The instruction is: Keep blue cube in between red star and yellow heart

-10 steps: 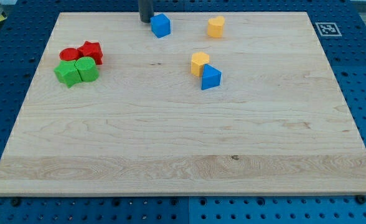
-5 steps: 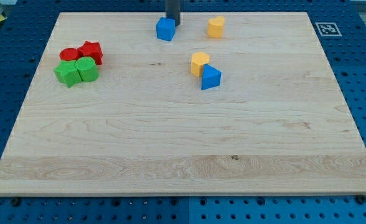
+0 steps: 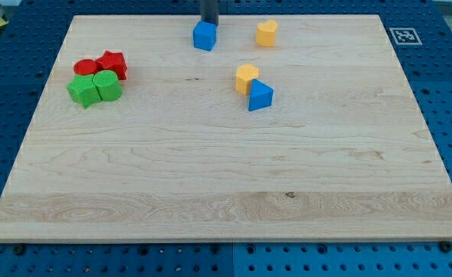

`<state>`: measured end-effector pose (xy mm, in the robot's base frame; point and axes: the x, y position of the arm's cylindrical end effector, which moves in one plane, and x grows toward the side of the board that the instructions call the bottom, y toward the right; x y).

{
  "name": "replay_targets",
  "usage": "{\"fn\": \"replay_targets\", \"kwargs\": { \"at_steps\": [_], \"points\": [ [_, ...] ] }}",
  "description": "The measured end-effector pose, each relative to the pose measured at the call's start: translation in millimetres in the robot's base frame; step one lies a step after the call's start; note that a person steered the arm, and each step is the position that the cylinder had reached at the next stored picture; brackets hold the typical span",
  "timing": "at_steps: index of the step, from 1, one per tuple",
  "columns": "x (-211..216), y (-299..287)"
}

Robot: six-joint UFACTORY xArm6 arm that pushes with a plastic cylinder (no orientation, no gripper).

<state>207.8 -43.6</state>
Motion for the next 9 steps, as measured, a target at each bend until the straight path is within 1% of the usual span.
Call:
{"fn": "replay_targets", "kwargs": {
  "at_steps": [1,2,3,7,9],
  "points": [
    [6.2,1.0],
    [34.9,8.5],
    [51.7,25.6],
    [52.4,18.3],
    [51.9,-1.9]
  ]
}}
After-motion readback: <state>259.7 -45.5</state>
